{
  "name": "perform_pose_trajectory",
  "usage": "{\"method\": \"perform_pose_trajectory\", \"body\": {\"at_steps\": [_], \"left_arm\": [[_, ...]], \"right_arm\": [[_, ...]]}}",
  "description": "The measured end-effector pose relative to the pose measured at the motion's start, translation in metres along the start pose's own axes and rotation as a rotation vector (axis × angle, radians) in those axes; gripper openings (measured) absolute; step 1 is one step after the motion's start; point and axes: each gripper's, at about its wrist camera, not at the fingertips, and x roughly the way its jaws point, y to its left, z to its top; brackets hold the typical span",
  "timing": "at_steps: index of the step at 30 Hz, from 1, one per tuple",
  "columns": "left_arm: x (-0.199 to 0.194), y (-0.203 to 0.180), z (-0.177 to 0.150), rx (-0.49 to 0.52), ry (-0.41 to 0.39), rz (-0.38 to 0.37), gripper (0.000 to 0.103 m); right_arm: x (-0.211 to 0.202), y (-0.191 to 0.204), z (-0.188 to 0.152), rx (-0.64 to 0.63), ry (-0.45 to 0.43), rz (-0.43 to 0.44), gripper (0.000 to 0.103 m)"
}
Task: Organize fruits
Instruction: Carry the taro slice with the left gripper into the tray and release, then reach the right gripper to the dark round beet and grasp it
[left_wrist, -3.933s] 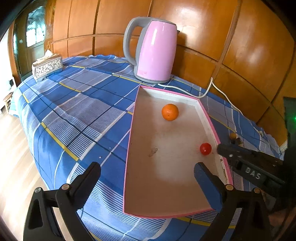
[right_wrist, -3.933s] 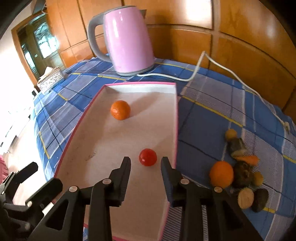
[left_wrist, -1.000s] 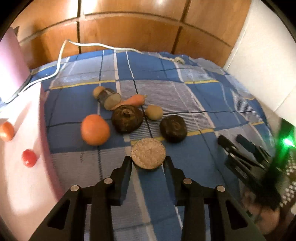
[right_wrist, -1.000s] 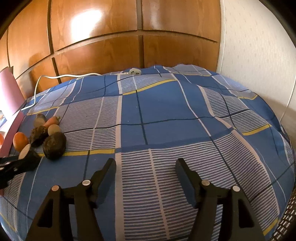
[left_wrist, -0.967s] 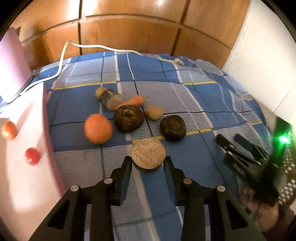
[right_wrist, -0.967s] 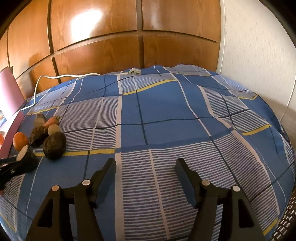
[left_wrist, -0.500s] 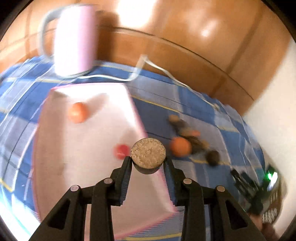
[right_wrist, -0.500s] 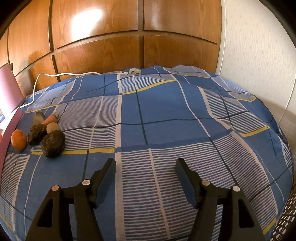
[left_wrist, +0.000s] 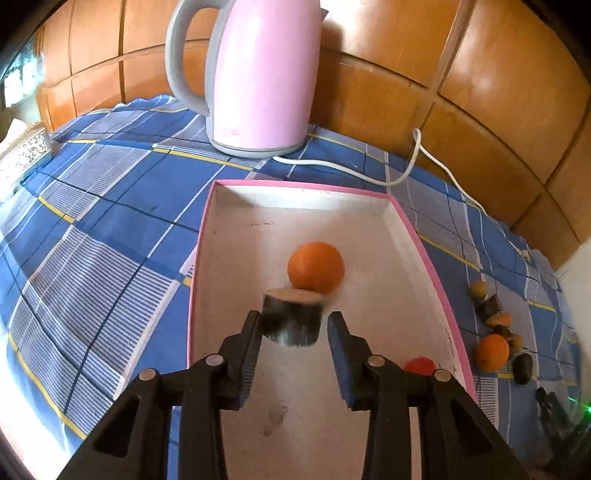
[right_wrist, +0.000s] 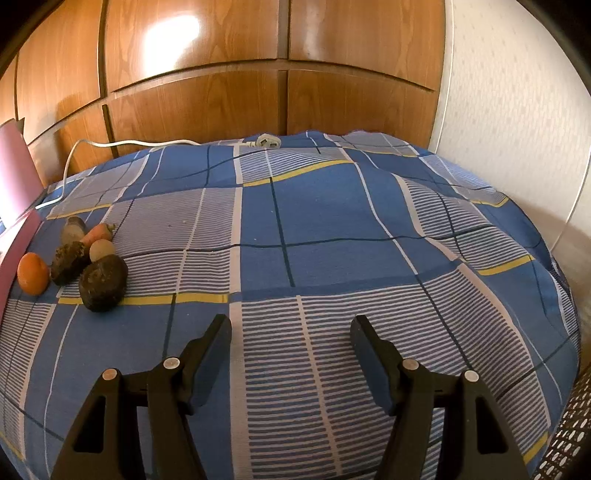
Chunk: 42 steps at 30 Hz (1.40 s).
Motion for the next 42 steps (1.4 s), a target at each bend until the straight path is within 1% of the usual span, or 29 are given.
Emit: {"method": "perform_pose_trajectory", "body": {"at_steps": [1,2,3,6,7,9,11,12,14,20,21,24,29,32,38,42], "left_arm": [[-0.002,0.002,-0.001,0.001,-0.005,0.003,0.056],[-0.005,0.001,-0.003,0.002,-0.017,0.000,0.065],[-0.010,-0.002,-0.006,0.005,-0.031,-0.005,0.066],[-0.020,-0.009,-0.013,0.020,-0.053,0.018,0.066],[-0.024,-0.011,-0.015,0.016,-0.060,0.023,0.068],[-0.035,-0.015,-0.022,0.008,-0.082,0.047,0.073],[-0.045,-0.020,-0.027,0.005,-0.106,0.067,0.082],[-0.050,-0.023,-0.031,0.003,-0.121,0.079,0.085],[-0.059,-0.027,-0.037,-0.007,-0.137,0.092,0.093],[-0.073,-0.036,-0.049,-0.024,-0.139,0.101,0.099],[-0.075,-0.038,-0.052,-0.018,-0.137,0.117,0.099],[-0.078,-0.040,-0.058,-0.015,-0.127,0.129,0.099],[-0.084,-0.042,-0.066,-0.015,-0.111,0.130,0.099],[-0.090,-0.043,-0.069,-0.006,-0.136,0.134,0.102],[-0.099,-0.044,-0.072,-0.008,-0.169,0.113,0.103],[-0.101,-0.044,-0.076,-0.006,-0.195,0.081,0.103]], "right_arm": [[0.000,0.000,0.000,-0.001,0.000,-0.001,0.068],[0.000,0.000,0.000,-0.001,0.001,-0.001,0.068],[0.000,0.000,0.000,-0.001,0.001,-0.001,0.068],[0.000,0.000,0.000,-0.002,0.000,-0.003,0.068],[0.000,0.000,0.000,-0.002,0.000,-0.003,0.068],[0.000,0.000,0.000,-0.001,0.000,-0.002,0.068],[0.000,0.000,0.000,0.002,0.000,0.000,0.068],[0.000,0.000,0.000,0.004,0.000,0.002,0.068],[0.000,-0.001,0.000,0.008,0.000,0.005,0.068],[0.000,-0.002,0.001,0.010,0.005,0.015,0.069],[0.001,-0.002,0.001,0.009,0.007,0.012,0.069],[0.001,-0.001,0.002,0.007,0.015,0.004,0.071],[0.001,-0.002,0.002,0.012,0.022,0.002,0.072],[0.001,-0.001,0.001,0.014,0.023,-0.003,0.073],[-0.001,-0.002,0.000,0.020,0.023,-0.010,0.075],[-0.001,-0.002,0.000,0.023,0.027,-0.014,0.075]]}}
